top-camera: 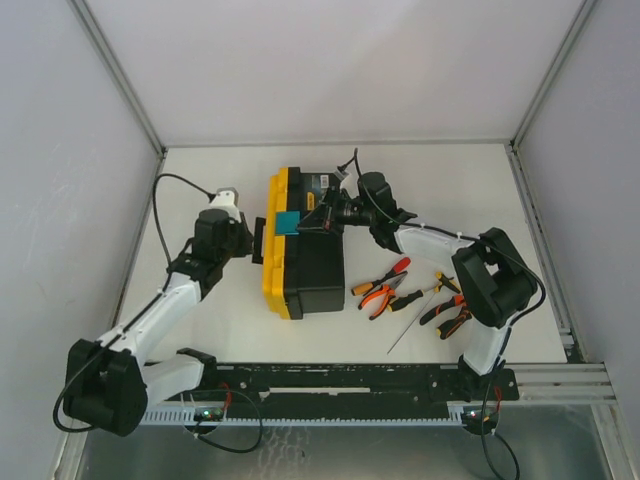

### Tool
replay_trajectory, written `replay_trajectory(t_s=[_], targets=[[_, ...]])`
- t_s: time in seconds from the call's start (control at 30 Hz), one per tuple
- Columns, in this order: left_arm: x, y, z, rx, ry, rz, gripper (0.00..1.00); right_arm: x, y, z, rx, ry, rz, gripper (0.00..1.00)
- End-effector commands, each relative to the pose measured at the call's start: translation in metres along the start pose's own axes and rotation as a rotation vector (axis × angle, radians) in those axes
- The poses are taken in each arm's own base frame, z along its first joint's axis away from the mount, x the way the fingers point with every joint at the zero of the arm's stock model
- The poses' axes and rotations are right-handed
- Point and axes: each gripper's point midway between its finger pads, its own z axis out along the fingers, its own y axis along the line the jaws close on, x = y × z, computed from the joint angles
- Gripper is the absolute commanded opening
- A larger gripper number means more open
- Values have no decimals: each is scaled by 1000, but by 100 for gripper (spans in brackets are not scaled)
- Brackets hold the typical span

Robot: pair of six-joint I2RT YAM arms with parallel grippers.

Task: Pack the tool kit
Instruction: Open the toolbox at the center of the board.

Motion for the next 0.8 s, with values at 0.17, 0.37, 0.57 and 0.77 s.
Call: replay_trajectory(t_s=[0.17,0.37,0.57,0.77], targets=[[-51,-48,-43,235,-166,-85,58,-4,57,6,-225,-22,-74,0],[-41,-55,-37,269,-103,-82,55,-4,59,5,-228,-29,-71,0],[-54,-52,-52,260,-179,-130,64,-3,59,4,-230,-29,-69,0],[-65,-61,-64,307,-198,-155,67,-2,62,3,-236,-31,-73,0]])
